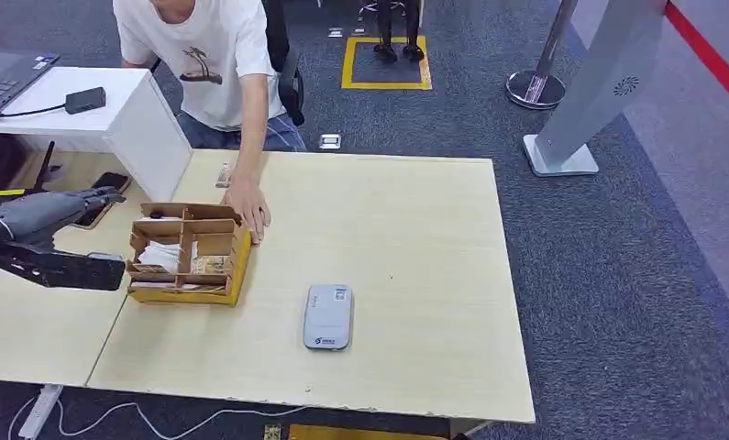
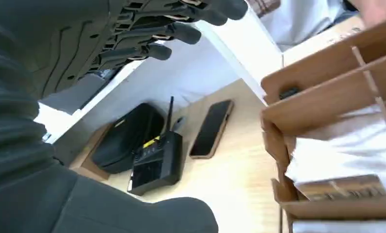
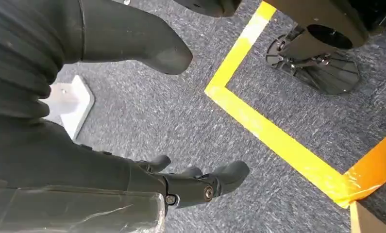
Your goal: Pass the card to the sensor for recognition and then transmit it.
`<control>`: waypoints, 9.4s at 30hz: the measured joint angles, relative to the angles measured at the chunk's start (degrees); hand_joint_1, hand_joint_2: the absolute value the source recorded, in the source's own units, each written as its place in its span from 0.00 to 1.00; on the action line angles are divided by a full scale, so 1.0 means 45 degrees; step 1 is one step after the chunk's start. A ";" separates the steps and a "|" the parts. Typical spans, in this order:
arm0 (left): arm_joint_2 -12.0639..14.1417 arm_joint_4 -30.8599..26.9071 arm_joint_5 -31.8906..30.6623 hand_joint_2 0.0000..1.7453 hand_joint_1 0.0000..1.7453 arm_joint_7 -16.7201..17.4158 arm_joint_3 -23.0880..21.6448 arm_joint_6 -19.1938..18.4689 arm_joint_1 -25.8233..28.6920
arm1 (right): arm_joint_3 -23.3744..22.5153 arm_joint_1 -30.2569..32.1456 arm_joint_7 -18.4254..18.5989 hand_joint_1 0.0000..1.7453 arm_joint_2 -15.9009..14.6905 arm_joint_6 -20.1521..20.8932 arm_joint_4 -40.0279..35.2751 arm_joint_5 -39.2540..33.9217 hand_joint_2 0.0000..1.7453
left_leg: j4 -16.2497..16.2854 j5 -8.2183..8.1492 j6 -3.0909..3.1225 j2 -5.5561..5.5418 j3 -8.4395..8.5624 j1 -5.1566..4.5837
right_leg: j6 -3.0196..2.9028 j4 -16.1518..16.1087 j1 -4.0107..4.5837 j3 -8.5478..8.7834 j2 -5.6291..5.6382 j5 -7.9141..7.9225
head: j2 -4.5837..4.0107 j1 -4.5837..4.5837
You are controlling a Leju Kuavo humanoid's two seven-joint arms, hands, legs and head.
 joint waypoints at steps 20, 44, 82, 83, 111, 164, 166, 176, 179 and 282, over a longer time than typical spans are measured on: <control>-0.1380 0.2121 -0.2595 1.00 0.00 0.0797 -0.0849 0.2487 0.0556 | 0.0282 -0.0257 0.0233 0.00 0.0165 0.0058 0.0005 0.0238 1.00 | 0.0001 0.0001 0.0000 -0.0008 0.0001 -0.0007 | 0.0001 -0.0001 -0.0006 0.0002 -0.0009 0.0001 | 0.0000 0.0005; -0.4244 0.4448 -0.4974 1.00 0.00 0.0422 -0.0175 0.2982 0.0959 | 0.0495 -0.0426 0.0272 0.00 0.0233 0.0092 0.0024 0.0447 1.00 | 0.0003 0.0007 0.0002 -0.0011 0.0003 -0.0009 | 0.0004 0.0000 -0.0009 0.0007 -0.0014 0.0008 | 0.0000 0.0010; -0.5561 0.4852 -0.5484 1.00 1.00 0.0345 0.0462 0.3390 0.0701 | 0.0490 -0.0415 0.0277 0.00 0.0228 0.0073 0.0053 0.0413 1.00 | 0.0004 0.0009 0.0001 -0.0009 0.0013 -0.0009 | -0.0004 0.0001 -0.0009 0.0013 -0.0013 0.0014 | 0.0000 0.0010; -0.5581 0.4876 -0.5489 1.00 1.00 0.0345 0.0511 0.3404 0.0702 | 0.0490 -0.0415 0.0277 0.00 0.0228 0.0073 0.0053 0.0413 1.00 | 0.0004 0.0009 0.0001 -0.0009 0.0012 -0.0009 | -0.0004 0.0001 -0.0009 0.0013 -0.0013 0.0014 | 0.0000 0.0010; -0.6066 0.5061 -0.6533 1.00 0.00 0.0432 0.1035 0.3482 0.0827 | 0.0480 -0.0352 0.0364 0.00 0.0228 0.0053 0.0053 0.0413 1.00 | 0.0004 0.0010 0.0001 -0.0009 0.0016 -0.0008 | -0.0004 0.0002 -0.0008 0.0019 -0.0013 0.0015 | 0.0000 0.0005; -1.0802 0.0519 -1.4173 1.00 0.00 0.0806 0.5557 0.6702 0.6920 | -0.0607 0.0398 0.0219 0.00 0.0233 -0.0461 0.0049 -0.0073 1.00 | 0.0006 0.0006 0.0007 -0.0044 0.0015 -0.0024 | 0.0007 -0.0001 -0.0020 0.0025 -0.0043 0.0007 | 0.0000 -0.0015; -1.0948 0.0330 -1.4178 1.00 0.00 0.0806 0.5605 0.6707 0.7148 | -0.0699 0.0447 0.0209 0.00 0.0233 -0.0505 0.0049 -0.0073 1.00 | 0.0006 0.0007 0.0007 -0.0067 0.0007 -0.0023 | 0.0012 -0.0001 -0.0020 0.0026 -0.0060 0.0002 | 0.0000 -0.0005; -1.1021 -0.0195 -1.3902 1.00 0.00 0.0045 0.5824 0.7085 0.7922 | -0.0802 0.0479 0.0194 0.00 0.0233 -0.0535 0.0049 -0.0005 1.00 | 0.0004 0.0008 0.0007 -0.0060 0.0014 -0.0022 | 0.0011 0.0000 -0.0019 0.0034 -0.0053 0.0003 | 0.0000 -0.0005; -1.0851 -0.0195 -1.3692 1.00 0.00 -0.0199 0.6058 0.7417 0.8234 | -0.0802 0.0478 0.0194 0.00 0.0228 -0.0525 0.0049 0.0005 1.00 | 0.0004 0.0008 0.0007 -0.0061 0.0014 -0.0022 | 0.0011 0.0000 -0.0019 0.0031 -0.0053 0.0003 | 0.0000 -0.0010; -1.1234 -0.2477 -1.5460 1.00 0.00 0.1637 0.7257 0.6683 0.9544 | -0.1860 0.0887 -0.0034 0.00 0.0267 -0.1088 -0.0209 0.0500 1.00 | 0.0005 0.0010 0.0009 -0.0064 0.0020 -0.0023 | 0.0013 -0.0001 -0.0020 0.0038 -0.0058 0.0003 | 0.0000 -0.0005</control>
